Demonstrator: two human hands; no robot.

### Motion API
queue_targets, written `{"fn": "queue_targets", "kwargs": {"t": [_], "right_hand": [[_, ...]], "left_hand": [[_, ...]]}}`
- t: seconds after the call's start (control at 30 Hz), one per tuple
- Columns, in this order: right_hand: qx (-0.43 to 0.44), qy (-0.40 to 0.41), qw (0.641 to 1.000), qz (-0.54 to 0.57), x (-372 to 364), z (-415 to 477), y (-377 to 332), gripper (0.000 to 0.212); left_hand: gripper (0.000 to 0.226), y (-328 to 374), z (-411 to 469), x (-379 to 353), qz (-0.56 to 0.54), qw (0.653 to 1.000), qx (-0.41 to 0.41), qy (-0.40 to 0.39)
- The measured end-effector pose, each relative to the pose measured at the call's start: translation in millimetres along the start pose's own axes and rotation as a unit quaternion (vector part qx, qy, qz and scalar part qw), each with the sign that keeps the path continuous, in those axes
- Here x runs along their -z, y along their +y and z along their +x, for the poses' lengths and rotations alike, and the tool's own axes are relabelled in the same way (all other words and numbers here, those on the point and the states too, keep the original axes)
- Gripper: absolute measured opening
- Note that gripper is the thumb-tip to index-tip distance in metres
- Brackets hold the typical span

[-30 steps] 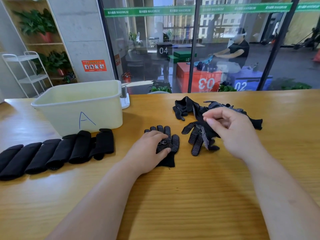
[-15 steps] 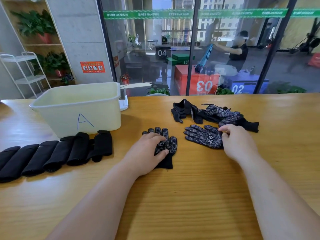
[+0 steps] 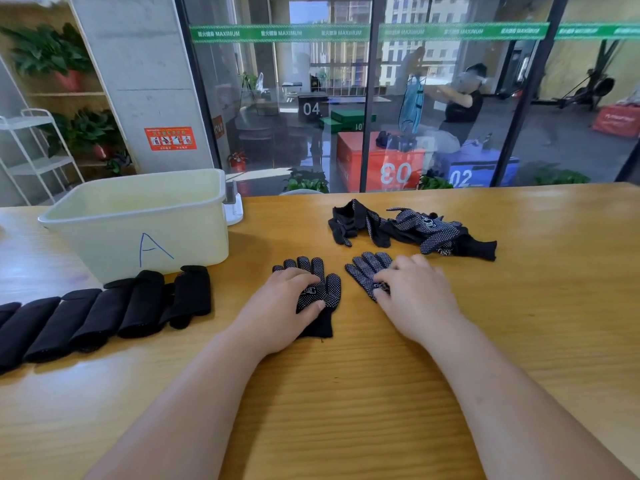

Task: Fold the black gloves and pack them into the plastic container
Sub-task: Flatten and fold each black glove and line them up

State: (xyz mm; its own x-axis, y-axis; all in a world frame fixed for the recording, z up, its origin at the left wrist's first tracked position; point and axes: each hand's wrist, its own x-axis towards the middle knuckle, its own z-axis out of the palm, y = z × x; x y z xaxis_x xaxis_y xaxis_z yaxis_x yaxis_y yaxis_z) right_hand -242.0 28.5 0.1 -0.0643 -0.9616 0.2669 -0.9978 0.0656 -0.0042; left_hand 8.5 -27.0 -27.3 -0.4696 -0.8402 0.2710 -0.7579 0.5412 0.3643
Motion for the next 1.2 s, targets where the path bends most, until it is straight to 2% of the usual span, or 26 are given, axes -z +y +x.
{"fn": "queue_targets", "kwargs": {"t": [0.1, 0.17, 0.33, 0.43, 0.53, 0.63, 0.73, 0.8, 0.9, 0.97, 1.03, 1.07, 1.13, 1.2], "right_hand": [[0.053, -0.045, 0.995, 0.075, -3, -1, -10, 0.041], [0.051, -0.04, 0.994, 0.084, -8, 0, -9, 0.04], [-0.032, 0.03, 0.993, 0.113, -17, 9, 14, 0.037], [-0.115, 0.088, 0.985, 0.088, -17, 16, 40, 0.042], [-0.184, 0.047, 0.98, 0.065, -16, 27, 69, 0.053], [-0.181, -0.012, 0.981, 0.074, -25, 34, 82, 0.062], [-0.165, -0.01, 0.983, 0.074, -26, 35, 81, 0.063], [-0.158, 0.038, 0.985, 0.062, -24, 35, 81, 0.06], [-0.139, 0.174, 0.972, 0.076, -14, 31, 81, 0.05], [-0.095, 0.261, 0.956, 0.099, -4, 26, 76, 0.045], [-0.019, 0.299, 0.943, 0.143, 8, 19, 64, 0.038], [0.025, 0.278, 0.945, 0.17, 12, 15, 57, 0.034], [0.106, 0.15, 0.958, 0.218, 16, 6, 42, 0.029], [0.147, 0.025, 0.952, 0.267, 12, 3, 33, 0.029]], "left_hand": [[0.055, 0, 0, -1, -0.002, 1.0, -0.001, 0.002], [0.056, 1, 0, -1, -0.004, 1.0, 0.0, 0.001], [0.059, 6, 2, -5, -0.001, 1.0, 0.0, -0.007], [0.06, 12, 3, -7, 0.004, 1.0, -0.007, -0.013], [0.06, 15, 3, -9, 0.008, 1.0, -0.012, -0.014], [0.061, 13, 3, -9, 0.008, 1.0, -0.013, -0.015], [0.061, 12, 3, -9, 0.01, 1.0, -0.014, -0.016], [0.061, 13, 3, -9, 0.012, 1.0, -0.015, -0.016], [0.059, 13, 3, -8, 0.01, 1.0, -0.015, -0.018], [0.058, 13, 4, -8, 0.01, 1.0, -0.014, -0.018], [0.058, 12, 4, -8, 0.01, 1.0, -0.013, -0.018], [0.058, 11, 5, -8, 0.01, 1.0, -0.012, -0.016], [0.058, 10, 5, -8, 0.013, 1.0, -0.006, -0.012], [0.057, 8, 4, -8, 0.017, 1.0, -0.001, -0.008]]}}
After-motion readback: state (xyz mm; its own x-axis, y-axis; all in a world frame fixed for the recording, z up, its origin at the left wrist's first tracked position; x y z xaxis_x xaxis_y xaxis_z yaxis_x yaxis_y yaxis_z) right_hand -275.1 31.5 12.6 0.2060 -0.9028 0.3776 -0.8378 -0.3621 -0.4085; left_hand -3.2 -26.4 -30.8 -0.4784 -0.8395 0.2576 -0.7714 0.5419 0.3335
